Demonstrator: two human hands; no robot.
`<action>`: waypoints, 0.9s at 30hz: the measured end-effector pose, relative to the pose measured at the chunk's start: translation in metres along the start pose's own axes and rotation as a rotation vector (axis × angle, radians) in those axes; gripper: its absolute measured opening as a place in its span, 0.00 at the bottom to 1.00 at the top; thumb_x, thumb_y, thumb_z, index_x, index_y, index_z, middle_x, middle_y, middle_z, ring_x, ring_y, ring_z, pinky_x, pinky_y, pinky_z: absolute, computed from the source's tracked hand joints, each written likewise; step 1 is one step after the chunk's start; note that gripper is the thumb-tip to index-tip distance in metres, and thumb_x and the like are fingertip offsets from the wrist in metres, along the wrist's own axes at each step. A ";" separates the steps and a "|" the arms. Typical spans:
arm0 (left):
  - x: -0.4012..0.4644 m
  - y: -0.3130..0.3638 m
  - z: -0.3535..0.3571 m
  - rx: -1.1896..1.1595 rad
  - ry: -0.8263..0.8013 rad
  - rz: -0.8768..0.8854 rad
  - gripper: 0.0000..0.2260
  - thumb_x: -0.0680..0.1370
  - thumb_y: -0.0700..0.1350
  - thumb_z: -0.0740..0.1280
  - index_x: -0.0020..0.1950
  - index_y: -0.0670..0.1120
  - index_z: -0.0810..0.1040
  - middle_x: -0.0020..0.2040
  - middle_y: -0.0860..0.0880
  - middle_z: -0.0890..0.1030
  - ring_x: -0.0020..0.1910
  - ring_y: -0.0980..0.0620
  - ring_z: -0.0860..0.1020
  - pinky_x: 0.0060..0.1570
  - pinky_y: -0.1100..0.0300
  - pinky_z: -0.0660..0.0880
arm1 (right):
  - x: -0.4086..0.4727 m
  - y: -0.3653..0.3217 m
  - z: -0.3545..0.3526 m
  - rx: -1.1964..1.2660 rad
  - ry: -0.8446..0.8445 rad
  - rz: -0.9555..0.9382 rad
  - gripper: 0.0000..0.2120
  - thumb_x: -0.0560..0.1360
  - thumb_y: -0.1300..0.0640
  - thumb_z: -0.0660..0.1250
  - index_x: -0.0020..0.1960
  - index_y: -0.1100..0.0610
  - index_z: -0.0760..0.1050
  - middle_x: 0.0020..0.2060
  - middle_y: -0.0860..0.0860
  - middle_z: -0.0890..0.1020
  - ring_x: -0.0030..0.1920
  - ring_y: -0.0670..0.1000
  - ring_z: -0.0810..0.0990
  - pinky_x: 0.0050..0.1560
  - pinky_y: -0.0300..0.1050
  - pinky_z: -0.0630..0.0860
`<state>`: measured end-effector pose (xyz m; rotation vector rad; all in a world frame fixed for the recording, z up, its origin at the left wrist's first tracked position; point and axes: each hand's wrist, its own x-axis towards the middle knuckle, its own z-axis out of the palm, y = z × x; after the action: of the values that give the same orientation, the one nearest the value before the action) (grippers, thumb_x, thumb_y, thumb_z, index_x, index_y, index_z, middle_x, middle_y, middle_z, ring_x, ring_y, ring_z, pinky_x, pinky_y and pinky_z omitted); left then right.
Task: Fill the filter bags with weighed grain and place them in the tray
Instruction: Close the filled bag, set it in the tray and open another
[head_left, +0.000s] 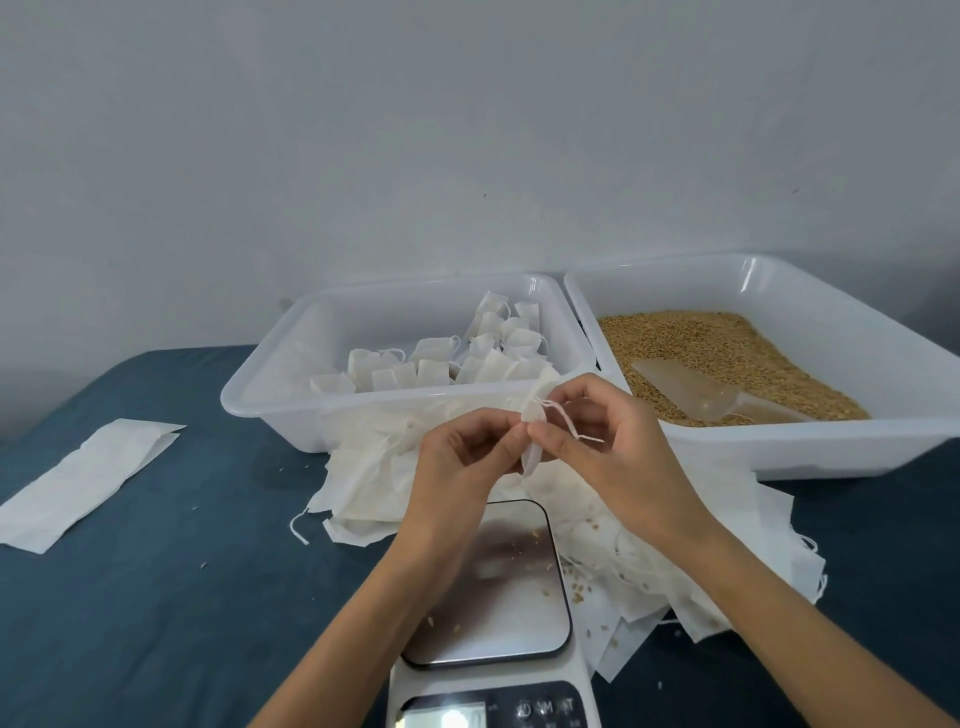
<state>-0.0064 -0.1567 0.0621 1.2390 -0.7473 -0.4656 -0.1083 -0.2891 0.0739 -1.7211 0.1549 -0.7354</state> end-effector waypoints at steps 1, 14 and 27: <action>0.000 0.000 0.000 0.017 0.002 0.011 0.09 0.79 0.42 0.72 0.51 0.36 0.85 0.43 0.40 0.84 0.44 0.47 0.82 0.50 0.60 0.80 | -0.001 -0.001 0.001 -0.004 0.006 -0.004 0.12 0.73 0.48 0.77 0.50 0.51 0.78 0.43 0.53 0.86 0.45 0.54 0.86 0.50 0.51 0.83; 0.000 -0.002 -0.001 0.048 0.097 0.023 0.04 0.80 0.38 0.72 0.51 0.40 0.86 0.44 0.42 0.87 0.42 0.50 0.83 0.49 0.59 0.81 | -0.003 0.004 0.000 -0.301 0.073 -0.182 0.13 0.78 0.70 0.68 0.44 0.53 0.77 0.38 0.47 0.82 0.43 0.52 0.85 0.47 0.55 0.82; -0.004 0.002 0.005 0.088 0.044 0.059 0.05 0.79 0.36 0.73 0.49 0.45 0.87 0.43 0.43 0.87 0.40 0.51 0.82 0.45 0.63 0.79 | -0.003 -0.003 0.000 -0.253 0.052 -0.067 0.05 0.73 0.51 0.77 0.48 0.50 0.85 0.43 0.44 0.85 0.46 0.48 0.85 0.51 0.47 0.82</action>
<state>-0.0125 -0.1571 0.0634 1.3015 -0.7718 -0.3595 -0.1116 -0.2864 0.0753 -1.9559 0.2351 -0.8384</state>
